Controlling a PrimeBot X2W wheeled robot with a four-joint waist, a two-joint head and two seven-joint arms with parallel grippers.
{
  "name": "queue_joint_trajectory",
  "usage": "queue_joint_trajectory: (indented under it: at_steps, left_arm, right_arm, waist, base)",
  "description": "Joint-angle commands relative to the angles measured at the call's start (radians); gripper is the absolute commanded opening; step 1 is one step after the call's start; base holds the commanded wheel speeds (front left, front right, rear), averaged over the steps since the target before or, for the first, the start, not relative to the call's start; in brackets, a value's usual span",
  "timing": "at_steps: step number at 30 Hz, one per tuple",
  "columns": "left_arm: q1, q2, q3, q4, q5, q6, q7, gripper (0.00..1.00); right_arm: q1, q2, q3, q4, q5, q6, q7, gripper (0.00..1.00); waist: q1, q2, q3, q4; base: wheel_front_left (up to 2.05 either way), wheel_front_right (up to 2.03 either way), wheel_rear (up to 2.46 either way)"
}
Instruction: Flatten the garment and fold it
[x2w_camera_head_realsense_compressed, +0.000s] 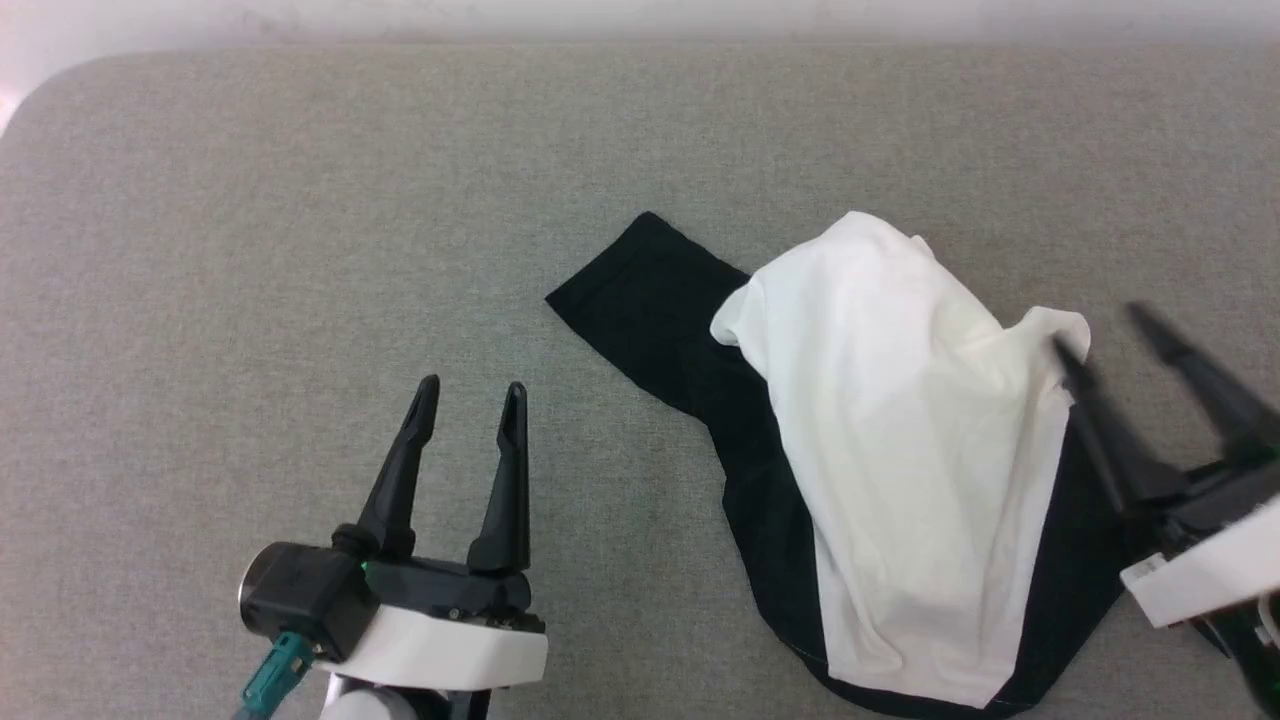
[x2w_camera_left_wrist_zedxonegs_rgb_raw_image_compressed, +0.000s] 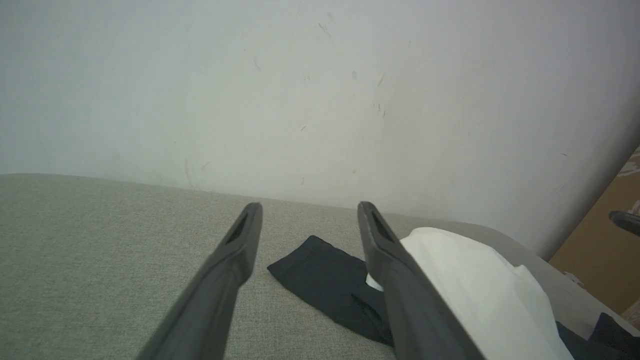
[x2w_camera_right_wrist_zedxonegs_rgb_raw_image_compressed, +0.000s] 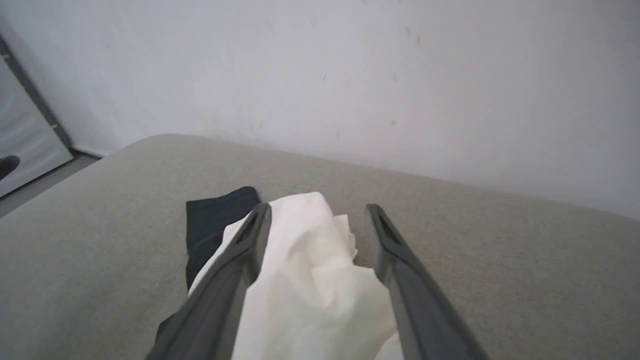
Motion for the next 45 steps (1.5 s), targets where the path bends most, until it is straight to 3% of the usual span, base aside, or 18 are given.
queue_joint_trajectory:
  at_steps: [1,7,10,14,22,30,36,37,38,39,42,45]
  left_arm:
    - [0.015,-0.002,0.004,-0.007,0.008,-0.005,-0.005,1.0]
    - [0.017,0.0,0.017,-0.005,0.03,0.001,-0.005,1.0]
    - [-0.007,0.011,0.017,0.006,0.051,0.011,0.008,1.0]
    - [-0.099,0.057,-0.012,0.017,0.111,-0.002,0.1,1.0]
    - [-0.376,0.138,-0.13,0.142,0.178,-0.086,0.461,1.0]
    - [-0.534,0.178,-0.222,0.347,0.134,-0.108,0.8,1.0]
    - [-0.581,0.189,-0.273,0.448,0.085,-0.111,0.904,1.0]
    - [-0.583,0.19,-0.283,0.47,0.073,-0.112,0.923,0.69]
    - [-0.584,0.191,-0.297,0.485,0.06,-0.112,0.937,0.08]
    - [-0.584,0.19,-0.309,0.498,0.039,-0.112,0.951,0.0]
    - [-0.586,0.184,-0.328,0.493,-0.02,-0.112,0.951,0.0]
    - [-0.593,0.189,-0.316,0.444,-0.034,-0.111,0.881,0.0]
  right_arm:
    - [0.043,0.084,-0.068,0.003,-0.067,-0.001,-0.068,1.0]
    - [0.162,0.386,-0.268,0.003,-0.322,-0.001,-0.265,1.0]
    - [0.184,0.45,-0.277,0.008,-0.365,-0.001,-0.29,1.0]
    - [0.175,0.472,-0.268,0.018,-0.381,-0.001,-0.301,1.0]
    - [0.132,0.48,-0.263,0.027,-0.393,-0.001,-0.295,1.0]
    - [0.12,0.482,-0.25,0.031,-0.391,-0.001,-0.277,1.0]
    - [0.122,0.481,-0.249,0.026,-0.391,-0.001,-0.265,1.0]
    - [0.122,0.481,-0.248,0.025,-0.392,-0.001,-0.262,1.0]
    - [0.122,0.481,-0.248,0.024,-0.393,-0.001,-0.259,1.0]
    - [0.121,0.481,-0.248,0.024,-0.393,-0.001,-0.256,1.0]
    - [0.125,0.48,-0.256,0.021,-0.396,-0.001,-0.25,1.0]
    - [0.128,0.478,-0.257,0.017,-0.399,-0.001,-0.245,1.0]
  waist:
    - [0.0001,0.0,0.002,-0.003]
    - [0.0001,0.0,0.021,-0.031]
    - [0.0001,0.0,0.038,-0.054]
    - [0.0001,0.0,0.065,-0.076]
    - [0.0001,0.0,0.121,-0.094]
    - [0.0001,0.0,0.148,-0.115]
    - [0.0001,0.0,0.154,-0.124]
    - [0.0001,0.0,0.154,-0.124]
    - [0.0001,0.0,0.153,-0.124]
    - [0.0001,0.0,0.15,-0.123]
    - [0.0001,0.0,0.142,-0.11]
    - [0.0001,0.0,0.131,-0.09]
  base:
    - [0.0,0.0,0.0]
    - [0.0,0.0,0.0]
    - [0.0,0.0,0.0]
    - [0.0,0.0,0.0]
    - [0.0,0.0,0.0]
    - [0.0,0.0,0.0]
    - [0.0,0.0,0.0]
    - [0.0,0.0,0.0]
    - [0.0,0.0,0.0]
    - [0.0,0.0,0.0]
    - [0.0,0.0,0.0]
    - [0.0,0.0,0.0]
